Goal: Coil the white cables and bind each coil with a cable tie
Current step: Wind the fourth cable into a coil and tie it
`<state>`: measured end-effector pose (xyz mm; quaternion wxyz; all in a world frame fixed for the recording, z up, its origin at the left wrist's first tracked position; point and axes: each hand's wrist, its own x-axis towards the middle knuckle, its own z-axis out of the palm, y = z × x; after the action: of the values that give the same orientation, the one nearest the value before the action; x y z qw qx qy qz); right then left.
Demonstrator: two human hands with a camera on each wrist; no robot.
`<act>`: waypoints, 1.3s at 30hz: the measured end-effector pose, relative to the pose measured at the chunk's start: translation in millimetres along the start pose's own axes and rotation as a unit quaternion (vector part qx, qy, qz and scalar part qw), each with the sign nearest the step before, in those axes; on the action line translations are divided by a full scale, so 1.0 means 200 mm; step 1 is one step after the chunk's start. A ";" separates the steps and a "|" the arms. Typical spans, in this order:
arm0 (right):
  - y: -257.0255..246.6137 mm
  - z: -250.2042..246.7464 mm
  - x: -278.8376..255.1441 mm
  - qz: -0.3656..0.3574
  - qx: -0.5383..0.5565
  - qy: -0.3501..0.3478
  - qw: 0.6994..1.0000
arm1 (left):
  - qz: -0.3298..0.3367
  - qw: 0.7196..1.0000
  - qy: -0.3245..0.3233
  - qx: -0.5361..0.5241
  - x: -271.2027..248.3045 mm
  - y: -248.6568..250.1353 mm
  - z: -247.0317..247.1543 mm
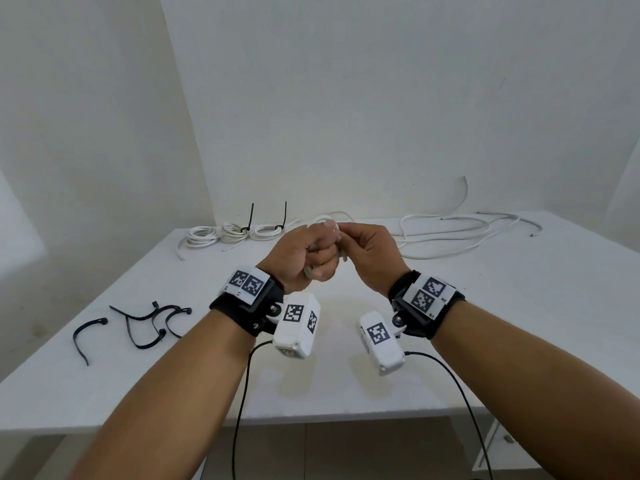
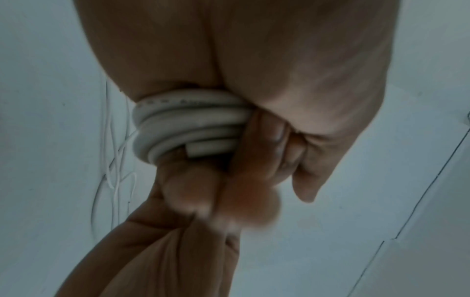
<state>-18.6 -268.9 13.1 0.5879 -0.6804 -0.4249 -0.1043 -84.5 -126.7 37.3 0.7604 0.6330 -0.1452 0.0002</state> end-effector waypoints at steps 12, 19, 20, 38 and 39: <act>0.00 0.02 -0.03 0.005 -0.086 0.073 0.994 | -0.018 0.966 0.175 0.188 0.06 0.06 0.12; -0.02 -0.01 -0.02 -0.057 -0.156 0.052 0.985 | -0.024 0.979 0.182 0.092 0.02 0.04 0.00; -0.02 -0.01 -0.01 -0.074 -0.168 0.047 0.982 | -0.039 0.984 0.170 0.044 0.01 0.05 0.00; -0.07 0.25 0.05 0.071 -0.296 -0.107 0.946 | 0.038 0.935 0.337 -0.101 -0.07 -0.06 -0.14; -0.08 0.26 0.06 0.074 -0.312 -0.122 0.939 | 0.017 0.947 0.308 -0.092 -0.09 -0.06 -0.18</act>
<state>-41.6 -217.6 16.4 0.2958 -0.8666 -0.3882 -0.1037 -91.4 -91.4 16.3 0.8231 0.5265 0.0862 0.1948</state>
